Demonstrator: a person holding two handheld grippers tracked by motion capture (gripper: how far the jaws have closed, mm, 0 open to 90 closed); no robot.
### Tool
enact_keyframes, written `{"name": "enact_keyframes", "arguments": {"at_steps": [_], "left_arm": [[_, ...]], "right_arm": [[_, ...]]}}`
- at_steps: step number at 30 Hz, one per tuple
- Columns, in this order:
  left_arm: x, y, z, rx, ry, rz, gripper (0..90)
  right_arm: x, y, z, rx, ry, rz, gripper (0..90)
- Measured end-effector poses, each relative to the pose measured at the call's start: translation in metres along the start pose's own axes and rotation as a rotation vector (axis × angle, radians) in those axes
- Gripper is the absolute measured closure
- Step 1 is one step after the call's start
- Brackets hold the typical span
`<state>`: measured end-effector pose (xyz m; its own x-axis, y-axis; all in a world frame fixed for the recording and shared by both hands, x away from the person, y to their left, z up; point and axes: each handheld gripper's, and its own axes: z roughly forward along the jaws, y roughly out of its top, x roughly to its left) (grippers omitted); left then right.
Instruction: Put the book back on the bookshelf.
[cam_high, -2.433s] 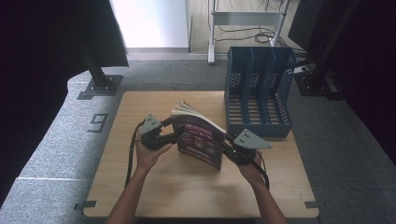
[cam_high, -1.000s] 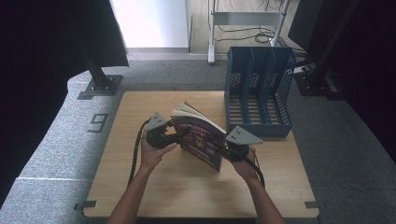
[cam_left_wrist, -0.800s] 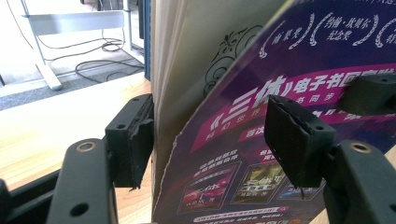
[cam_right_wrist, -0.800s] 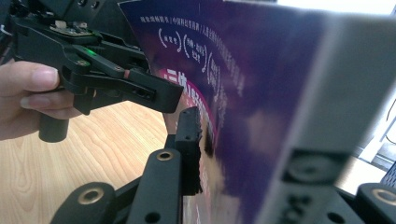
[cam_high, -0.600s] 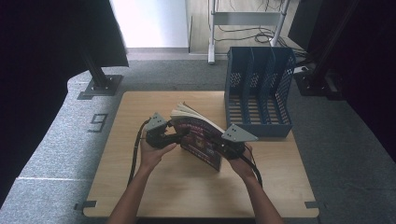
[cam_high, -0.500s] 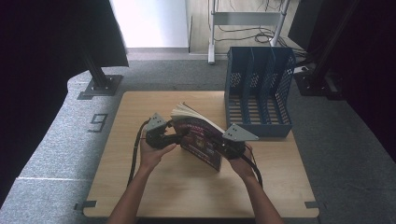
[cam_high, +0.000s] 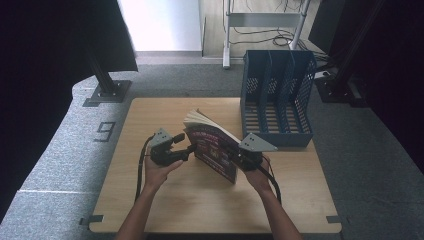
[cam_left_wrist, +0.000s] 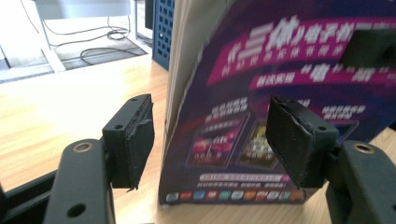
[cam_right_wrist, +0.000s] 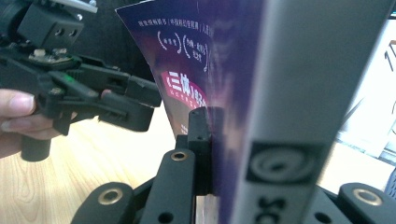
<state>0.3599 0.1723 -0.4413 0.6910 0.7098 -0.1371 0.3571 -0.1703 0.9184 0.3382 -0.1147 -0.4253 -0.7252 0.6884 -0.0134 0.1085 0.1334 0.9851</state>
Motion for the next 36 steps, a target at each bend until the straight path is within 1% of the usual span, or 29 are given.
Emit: {"name": "enact_keyframes", "arguments": {"at_steps": [2, 4, 5, 6, 11, 12, 13, 14, 19, 25, 28, 31, 36], "left_arm": [[0.0, -0.002, -0.001, 0.0, 0.003, 0.0, 32.7], [0.003, -0.007, -0.002, 0.003, 0.006, -0.011, 32.8], [0.003, -0.007, -0.002, 0.003, 0.006, -0.011, 32.8], [0.005, -0.011, -0.002, 0.008, 0.006, -0.02, 32.8], [0.009, -0.02, 0.0, 0.025, 0.007, -0.043, 32.8], [0.009, -0.02, 0.0, 0.025, 0.007, -0.043, 32.8], [0.009, -0.021, 0.001, 0.04, 0.009, -0.039, 32.8], [0.009, -0.022, 0.0, 0.04, 0.01, -0.038, 32.7], [0.01, -0.026, 0.001, 0.052, 0.009, -0.047, 32.9], [0.009, -0.029, 0.002, 0.062, 0.006, -0.041, 33.0], [0.009, -0.03, 0.003, 0.065, 0.004, -0.04, 33.0], [0.008, -0.03, 0.003, 0.064, 0.002, -0.04, 33.1], [0.007, -0.031, 0.0, 0.067, -0.004, -0.044, 33.1]], "right_arm": [[0.0, 0.0, 0.0, 0.0, -0.003, 0.001, 81.0], [0.0, 0.0, 0.0, -0.001, -0.011, 0.003, 81.1], [0.0, 0.0, 0.0, -0.001, -0.011, 0.003, 81.1], [0.0, 0.0, 0.0, -0.002, -0.014, 0.004, 81.1], [-0.001, -0.001, 0.0, -0.006, -0.02, 0.011, 81.1], [-0.001, -0.001, 0.0, -0.006, -0.02, 0.011, 81.1], [-0.002, -0.001, 0.0, -0.008, -0.013, 0.025, 81.2], [-0.002, -0.001, 0.0, -0.008, -0.015, 0.027, 81.2], [-0.001, 0.0, 0.001, -0.008, -0.026, 0.028, 81.4], [-0.002, -0.001, 0.004, -0.018, -0.035, 0.07, 81.5], [-0.003, 0.0, 0.004, -0.018, -0.041, 0.078, 81.5], [-0.004, 0.002, 0.006, -0.021, -0.051, 0.097, 81.6], [-0.002, 0.005, 0.008, -0.034, -0.057, 0.093, 81.6]]}}
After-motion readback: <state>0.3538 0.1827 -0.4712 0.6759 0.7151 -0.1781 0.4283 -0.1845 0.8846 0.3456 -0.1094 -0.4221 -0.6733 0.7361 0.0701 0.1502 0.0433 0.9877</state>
